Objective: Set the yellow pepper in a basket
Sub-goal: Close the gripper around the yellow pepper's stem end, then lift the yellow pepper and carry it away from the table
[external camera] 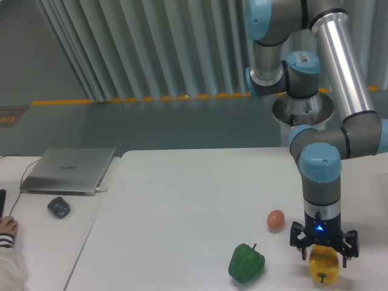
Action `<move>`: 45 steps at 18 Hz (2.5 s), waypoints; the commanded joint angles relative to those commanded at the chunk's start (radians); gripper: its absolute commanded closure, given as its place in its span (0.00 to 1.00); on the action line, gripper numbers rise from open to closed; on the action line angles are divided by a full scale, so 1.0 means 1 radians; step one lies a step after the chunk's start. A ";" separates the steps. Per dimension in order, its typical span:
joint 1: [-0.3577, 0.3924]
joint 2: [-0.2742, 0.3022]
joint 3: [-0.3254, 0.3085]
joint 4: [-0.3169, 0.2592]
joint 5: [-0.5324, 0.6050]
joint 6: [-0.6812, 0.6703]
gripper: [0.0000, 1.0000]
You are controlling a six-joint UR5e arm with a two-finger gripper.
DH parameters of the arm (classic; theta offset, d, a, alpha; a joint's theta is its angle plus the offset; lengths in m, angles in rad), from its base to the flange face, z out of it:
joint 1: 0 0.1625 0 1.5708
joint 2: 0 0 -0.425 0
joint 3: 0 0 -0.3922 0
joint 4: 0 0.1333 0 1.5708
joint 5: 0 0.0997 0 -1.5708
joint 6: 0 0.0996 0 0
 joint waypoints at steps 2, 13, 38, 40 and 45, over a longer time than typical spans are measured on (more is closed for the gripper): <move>0.000 0.005 -0.006 -0.003 -0.002 0.026 0.50; 0.043 0.133 -0.011 -0.142 0.002 0.412 0.69; 0.370 0.195 -0.012 -0.098 0.221 1.283 0.65; 0.377 0.187 -0.012 -0.098 0.227 1.301 0.55; 0.393 0.175 -0.012 -0.094 0.281 1.306 0.00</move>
